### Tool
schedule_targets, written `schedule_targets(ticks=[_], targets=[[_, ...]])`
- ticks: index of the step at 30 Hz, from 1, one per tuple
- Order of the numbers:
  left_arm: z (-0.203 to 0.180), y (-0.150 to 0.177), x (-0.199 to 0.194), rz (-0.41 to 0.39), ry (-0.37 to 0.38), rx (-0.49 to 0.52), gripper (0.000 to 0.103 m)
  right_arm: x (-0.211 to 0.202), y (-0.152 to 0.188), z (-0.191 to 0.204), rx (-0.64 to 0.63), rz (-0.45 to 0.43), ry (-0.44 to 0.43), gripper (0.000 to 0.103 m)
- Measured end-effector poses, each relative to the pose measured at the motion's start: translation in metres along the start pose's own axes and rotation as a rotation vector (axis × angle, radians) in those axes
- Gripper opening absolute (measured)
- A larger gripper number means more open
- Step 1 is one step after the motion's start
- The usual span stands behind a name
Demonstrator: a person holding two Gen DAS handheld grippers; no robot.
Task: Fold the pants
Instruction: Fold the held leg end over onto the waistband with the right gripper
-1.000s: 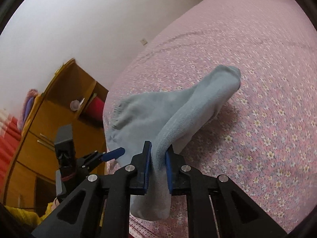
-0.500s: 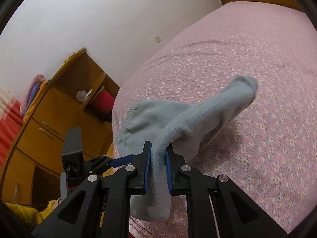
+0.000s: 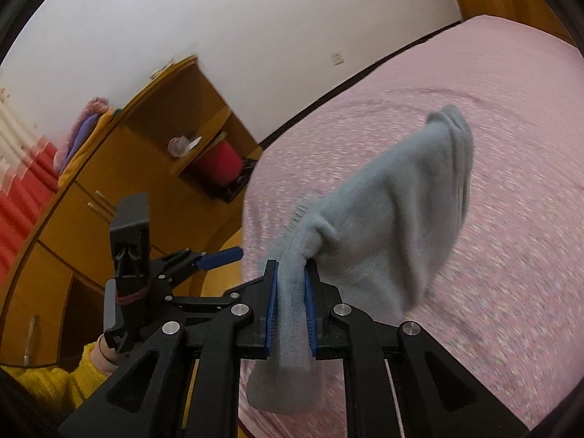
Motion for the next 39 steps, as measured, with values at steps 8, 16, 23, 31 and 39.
schedule_targets(ticks=[8,16,23,31,39], targets=[[0.032,-0.012,-0.011,-0.018,-0.035,-0.018,0.067,0.059,-0.016,0.026,0.027,0.064,-0.088,0.015],[0.059,-0.016,-0.019,-0.019,-0.075,-0.037,0.067,0.127,-0.015,0.026,0.068,0.141,-0.077,0.015],[0.067,-0.018,-0.032,-0.051,-0.073,-0.065,0.067,0.121,-0.017,0.024,0.144,0.142,-0.137,0.031],[0.048,-0.017,-0.046,-0.095,0.063,-0.14,0.067,0.056,-0.016,-0.014,0.171,0.036,-0.027,0.032],[0.034,0.008,-0.013,-0.002,0.094,-0.187,0.067,0.029,0.012,-0.08,0.311,0.031,0.079,0.032]])
Point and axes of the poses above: each gripper's, at about its wrist camera, not at the fingertips, and x roughly the way its jaws point, z to its left, y to its underside, the point moved 7 cm from there along x, roughly the way its jaws point, and after that the axes turned 9 degrees about y, right-handed, at the moved point
